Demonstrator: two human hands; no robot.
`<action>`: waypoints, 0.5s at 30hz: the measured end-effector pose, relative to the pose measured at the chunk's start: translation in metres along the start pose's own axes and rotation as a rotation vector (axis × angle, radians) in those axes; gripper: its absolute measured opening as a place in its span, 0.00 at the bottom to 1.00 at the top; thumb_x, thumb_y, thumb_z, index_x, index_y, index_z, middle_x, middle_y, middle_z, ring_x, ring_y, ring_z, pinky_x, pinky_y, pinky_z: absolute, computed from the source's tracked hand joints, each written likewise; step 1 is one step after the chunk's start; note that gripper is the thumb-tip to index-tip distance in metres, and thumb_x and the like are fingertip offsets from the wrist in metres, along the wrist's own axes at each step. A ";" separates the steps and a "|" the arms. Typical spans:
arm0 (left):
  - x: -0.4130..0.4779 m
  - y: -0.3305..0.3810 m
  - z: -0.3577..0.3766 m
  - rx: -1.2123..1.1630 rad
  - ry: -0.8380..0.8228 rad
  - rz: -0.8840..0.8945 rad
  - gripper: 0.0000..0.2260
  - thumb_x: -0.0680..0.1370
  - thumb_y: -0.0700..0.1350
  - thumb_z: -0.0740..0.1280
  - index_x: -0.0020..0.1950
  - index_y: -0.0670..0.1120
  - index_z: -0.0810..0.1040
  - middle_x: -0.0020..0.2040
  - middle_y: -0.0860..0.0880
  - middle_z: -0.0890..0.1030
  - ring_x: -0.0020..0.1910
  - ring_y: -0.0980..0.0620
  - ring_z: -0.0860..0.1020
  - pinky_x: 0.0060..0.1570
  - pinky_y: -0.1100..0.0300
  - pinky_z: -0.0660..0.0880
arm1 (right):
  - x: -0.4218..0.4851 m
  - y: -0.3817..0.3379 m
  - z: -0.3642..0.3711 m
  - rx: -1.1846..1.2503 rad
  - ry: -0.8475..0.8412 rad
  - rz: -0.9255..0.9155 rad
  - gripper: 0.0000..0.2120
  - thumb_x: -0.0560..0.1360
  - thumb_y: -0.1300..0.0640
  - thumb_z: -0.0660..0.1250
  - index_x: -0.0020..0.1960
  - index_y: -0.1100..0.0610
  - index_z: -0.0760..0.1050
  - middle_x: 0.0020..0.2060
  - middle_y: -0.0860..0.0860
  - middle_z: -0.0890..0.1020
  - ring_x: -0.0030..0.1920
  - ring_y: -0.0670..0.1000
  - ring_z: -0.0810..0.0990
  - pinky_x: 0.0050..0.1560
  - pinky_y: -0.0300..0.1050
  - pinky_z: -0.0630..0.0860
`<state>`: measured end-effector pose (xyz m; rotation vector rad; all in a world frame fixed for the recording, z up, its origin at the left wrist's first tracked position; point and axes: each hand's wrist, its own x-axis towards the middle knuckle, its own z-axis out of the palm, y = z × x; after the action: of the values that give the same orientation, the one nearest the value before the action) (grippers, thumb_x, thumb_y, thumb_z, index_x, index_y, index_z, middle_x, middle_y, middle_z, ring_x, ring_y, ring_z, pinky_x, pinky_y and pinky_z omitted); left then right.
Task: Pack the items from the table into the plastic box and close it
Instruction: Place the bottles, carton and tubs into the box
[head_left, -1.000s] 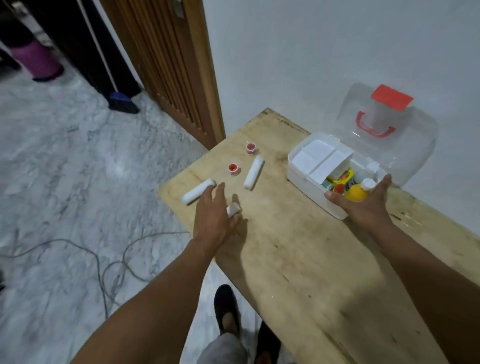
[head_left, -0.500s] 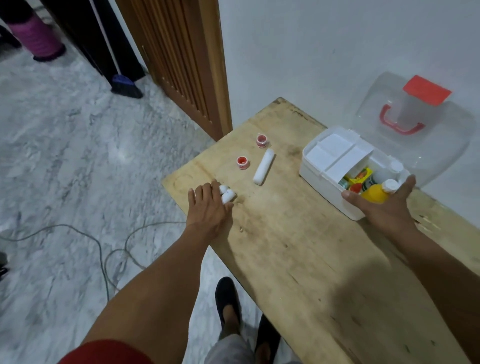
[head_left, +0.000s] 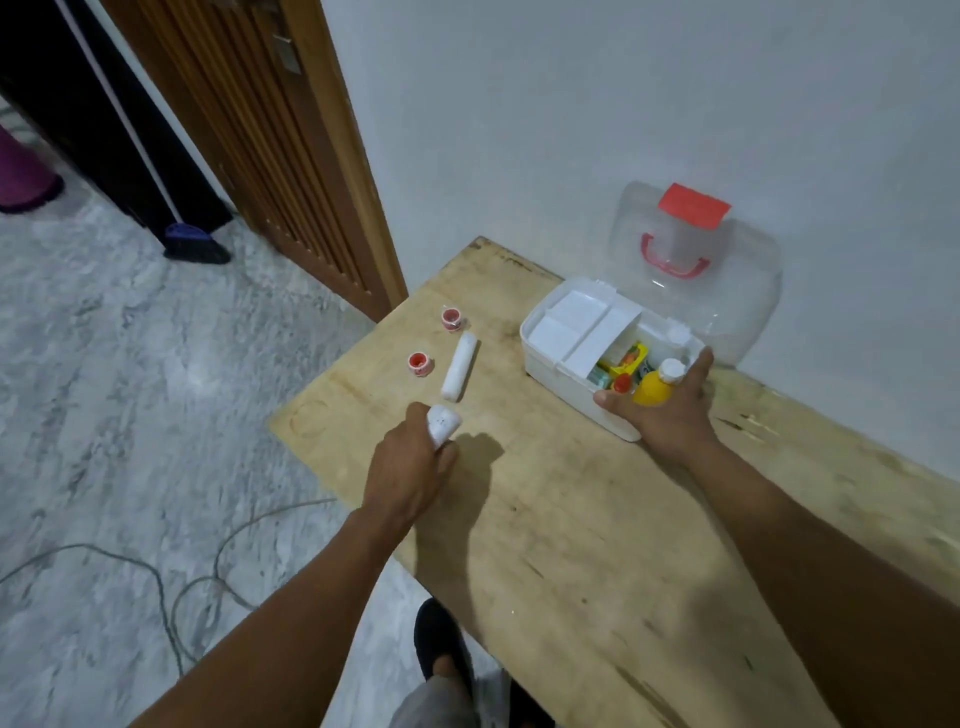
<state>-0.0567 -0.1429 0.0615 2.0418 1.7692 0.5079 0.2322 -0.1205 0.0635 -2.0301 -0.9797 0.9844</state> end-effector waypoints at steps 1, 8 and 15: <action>0.007 0.017 -0.006 -0.044 0.027 -0.004 0.13 0.77 0.41 0.66 0.56 0.54 0.65 0.47 0.48 0.74 0.40 0.40 0.77 0.38 0.55 0.69 | -0.001 -0.001 -0.002 0.013 -0.011 0.005 0.70 0.60 0.41 0.82 0.78 0.45 0.29 0.80 0.51 0.51 0.78 0.54 0.55 0.75 0.54 0.58; 0.083 0.108 -0.046 -0.426 -0.080 -0.003 0.14 0.72 0.50 0.59 0.54 0.45 0.74 0.45 0.49 0.78 0.42 0.47 0.78 0.35 0.55 0.74 | 0.000 0.000 -0.006 0.034 -0.050 -0.024 0.70 0.62 0.46 0.82 0.78 0.49 0.27 0.80 0.53 0.46 0.79 0.53 0.53 0.75 0.49 0.57; 0.154 0.126 -0.021 -0.470 -0.404 0.244 0.09 0.76 0.50 0.63 0.52 0.50 0.79 0.50 0.52 0.82 0.48 0.50 0.80 0.44 0.56 0.76 | 0.005 0.010 -0.008 0.062 -0.008 -0.077 0.71 0.50 0.33 0.82 0.78 0.45 0.41 0.76 0.46 0.59 0.76 0.50 0.62 0.71 0.58 0.69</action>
<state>0.0612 -0.0054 0.1470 1.8618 1.0569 0.4829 0.2448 -0.1234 0.0579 -1.9247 -1.0109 0.9706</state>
